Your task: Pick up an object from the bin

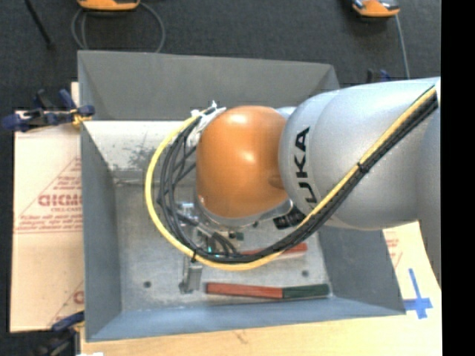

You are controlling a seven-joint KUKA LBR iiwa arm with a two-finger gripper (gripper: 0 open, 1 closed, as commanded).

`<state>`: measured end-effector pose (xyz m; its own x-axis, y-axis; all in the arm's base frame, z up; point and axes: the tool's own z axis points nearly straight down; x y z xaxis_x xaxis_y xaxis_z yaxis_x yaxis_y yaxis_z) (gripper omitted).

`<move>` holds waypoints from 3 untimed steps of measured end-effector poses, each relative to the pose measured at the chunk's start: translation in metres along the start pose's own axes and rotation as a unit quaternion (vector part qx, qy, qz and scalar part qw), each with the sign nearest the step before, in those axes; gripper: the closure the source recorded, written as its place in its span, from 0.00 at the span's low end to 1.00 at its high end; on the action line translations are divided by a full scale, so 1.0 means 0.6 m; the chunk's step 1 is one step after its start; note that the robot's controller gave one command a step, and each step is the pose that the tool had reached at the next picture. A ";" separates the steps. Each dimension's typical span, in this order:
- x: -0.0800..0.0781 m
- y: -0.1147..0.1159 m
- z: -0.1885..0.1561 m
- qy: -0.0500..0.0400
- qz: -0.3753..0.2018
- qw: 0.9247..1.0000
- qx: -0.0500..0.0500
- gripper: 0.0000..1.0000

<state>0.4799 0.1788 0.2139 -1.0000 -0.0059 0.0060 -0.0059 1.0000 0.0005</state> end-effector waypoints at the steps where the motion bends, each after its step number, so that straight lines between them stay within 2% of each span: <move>1: 0.011 -0.165 0.063 -0.002 -0.028 1.000 0.002 0.00; 2: -0.003 -0.164 0.164 -0.001 -0.004 1.000 0.000 0.00; 3: -0.003 -0.194 0.237 -0.010 -0.086 0.996 0.001 0.00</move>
Offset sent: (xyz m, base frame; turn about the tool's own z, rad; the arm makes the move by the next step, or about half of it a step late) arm -0.0065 -0.0924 -0.0359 -0.0651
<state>0.4814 0.0627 0.0715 -0.9840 -0.1776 -0.0145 -0.1776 0.9841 -0.0018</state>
